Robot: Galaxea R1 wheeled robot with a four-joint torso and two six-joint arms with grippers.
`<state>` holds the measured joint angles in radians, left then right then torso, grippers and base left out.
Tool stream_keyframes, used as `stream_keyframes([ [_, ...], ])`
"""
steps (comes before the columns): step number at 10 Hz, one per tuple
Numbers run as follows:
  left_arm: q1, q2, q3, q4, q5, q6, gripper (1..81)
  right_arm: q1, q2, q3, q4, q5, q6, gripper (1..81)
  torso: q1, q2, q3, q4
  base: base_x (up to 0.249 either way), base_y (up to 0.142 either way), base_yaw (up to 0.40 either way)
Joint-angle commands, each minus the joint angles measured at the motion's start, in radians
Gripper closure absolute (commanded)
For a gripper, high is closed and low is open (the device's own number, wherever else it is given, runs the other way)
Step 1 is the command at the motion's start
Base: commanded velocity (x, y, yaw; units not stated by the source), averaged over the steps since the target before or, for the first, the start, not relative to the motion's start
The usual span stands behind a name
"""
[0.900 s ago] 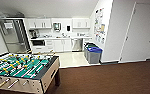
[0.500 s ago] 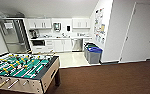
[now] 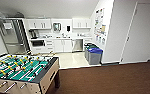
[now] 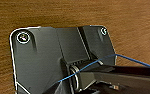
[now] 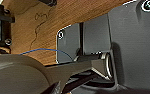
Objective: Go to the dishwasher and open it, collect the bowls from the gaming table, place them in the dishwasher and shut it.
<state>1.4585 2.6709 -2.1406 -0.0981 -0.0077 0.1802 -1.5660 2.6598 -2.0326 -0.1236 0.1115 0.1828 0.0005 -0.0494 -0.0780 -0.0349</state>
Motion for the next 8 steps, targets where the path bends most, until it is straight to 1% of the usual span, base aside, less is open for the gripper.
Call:
stream_keyframes([
  [1, -0.054, -0.021, 0.022, -0.009, 0.055, 0.001, 1.0, 0.037, -0.012, 0.017, -0.012, -0.047, -0.005, 1.0, 0.000, 0.000, 0.000, 0.000, 0.111, 0.000, 0.000],
  [8, -0.054, -0.018, 0.022, -0.009, 0.054, 0.001, 1.0, 0.040, -0.010, 0.003, -0.011, -0.047, -0.003, 1.0, 0.000, 0.000, 0.000, 0.000, 0.111, 0.000, 0.000],
])
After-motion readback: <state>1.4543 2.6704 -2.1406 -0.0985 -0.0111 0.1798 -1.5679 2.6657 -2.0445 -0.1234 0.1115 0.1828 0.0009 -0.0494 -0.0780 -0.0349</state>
